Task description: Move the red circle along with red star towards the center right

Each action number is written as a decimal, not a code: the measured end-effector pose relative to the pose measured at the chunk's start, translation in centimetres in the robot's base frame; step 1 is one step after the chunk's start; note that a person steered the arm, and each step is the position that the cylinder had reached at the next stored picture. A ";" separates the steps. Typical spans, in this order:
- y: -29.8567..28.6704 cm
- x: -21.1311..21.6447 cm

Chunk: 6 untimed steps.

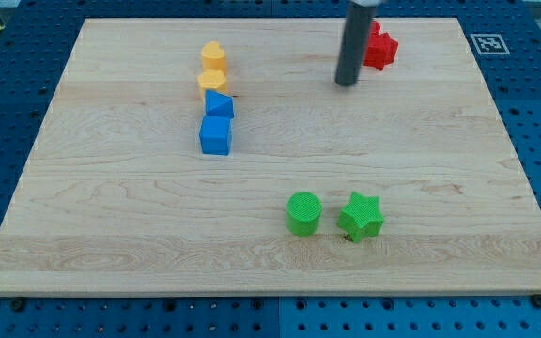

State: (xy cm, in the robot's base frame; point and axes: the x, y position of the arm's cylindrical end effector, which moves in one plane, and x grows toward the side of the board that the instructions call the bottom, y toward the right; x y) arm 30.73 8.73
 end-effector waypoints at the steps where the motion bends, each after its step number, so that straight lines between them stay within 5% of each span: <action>1: -1.9 -7.9; 2: -0.2 -11.6; 6: 4.0 -9.6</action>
State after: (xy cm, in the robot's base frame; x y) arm 21.11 12.76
